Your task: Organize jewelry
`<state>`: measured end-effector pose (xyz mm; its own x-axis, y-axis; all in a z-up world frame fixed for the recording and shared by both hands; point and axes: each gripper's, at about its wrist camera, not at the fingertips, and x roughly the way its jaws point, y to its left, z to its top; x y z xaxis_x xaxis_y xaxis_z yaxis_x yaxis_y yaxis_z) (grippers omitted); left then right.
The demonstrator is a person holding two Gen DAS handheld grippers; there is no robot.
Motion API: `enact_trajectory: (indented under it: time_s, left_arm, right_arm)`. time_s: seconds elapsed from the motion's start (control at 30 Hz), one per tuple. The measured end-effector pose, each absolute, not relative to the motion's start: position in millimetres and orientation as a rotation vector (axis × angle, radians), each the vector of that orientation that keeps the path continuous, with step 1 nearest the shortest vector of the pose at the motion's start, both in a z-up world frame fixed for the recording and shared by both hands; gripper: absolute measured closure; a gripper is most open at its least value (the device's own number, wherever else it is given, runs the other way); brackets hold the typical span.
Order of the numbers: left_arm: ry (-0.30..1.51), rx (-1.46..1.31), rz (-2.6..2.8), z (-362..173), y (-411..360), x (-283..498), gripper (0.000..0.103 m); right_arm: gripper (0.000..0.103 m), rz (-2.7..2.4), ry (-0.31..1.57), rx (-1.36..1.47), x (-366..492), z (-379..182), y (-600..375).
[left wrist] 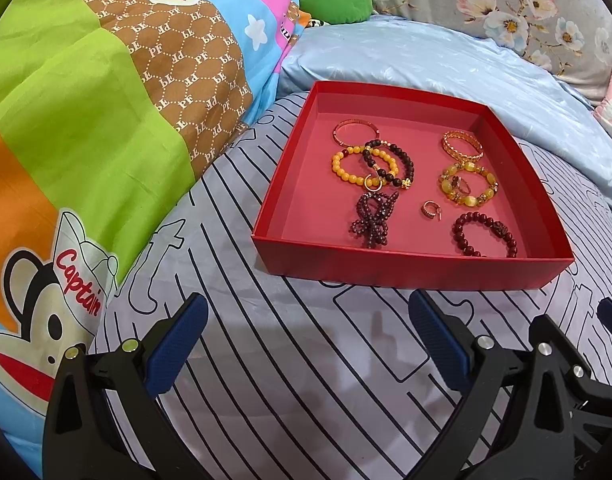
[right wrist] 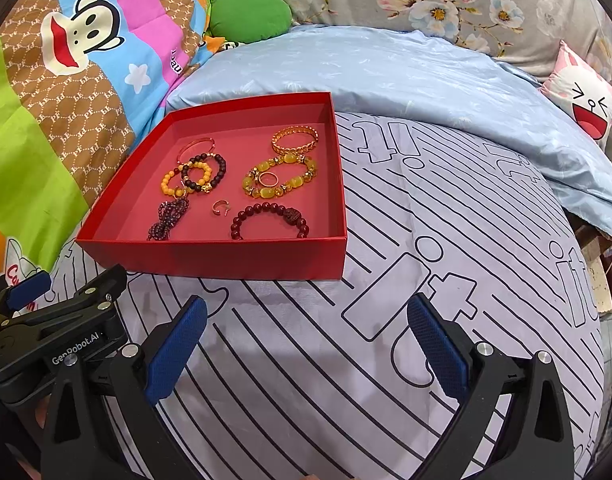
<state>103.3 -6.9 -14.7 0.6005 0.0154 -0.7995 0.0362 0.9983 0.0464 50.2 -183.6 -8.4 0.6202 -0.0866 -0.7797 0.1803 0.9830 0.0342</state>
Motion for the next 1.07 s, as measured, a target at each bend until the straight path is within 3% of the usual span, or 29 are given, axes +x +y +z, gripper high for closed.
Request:
enact_trajectory:
  time_s: [1.07]
  left_arm:
    - [0.910,0.049,0.007,-9.3,-5.3,102.2,0.007]
  right_arm:
    - [0.006,-0.163,0.888,0.110,49.7,-8.2,-184.4]
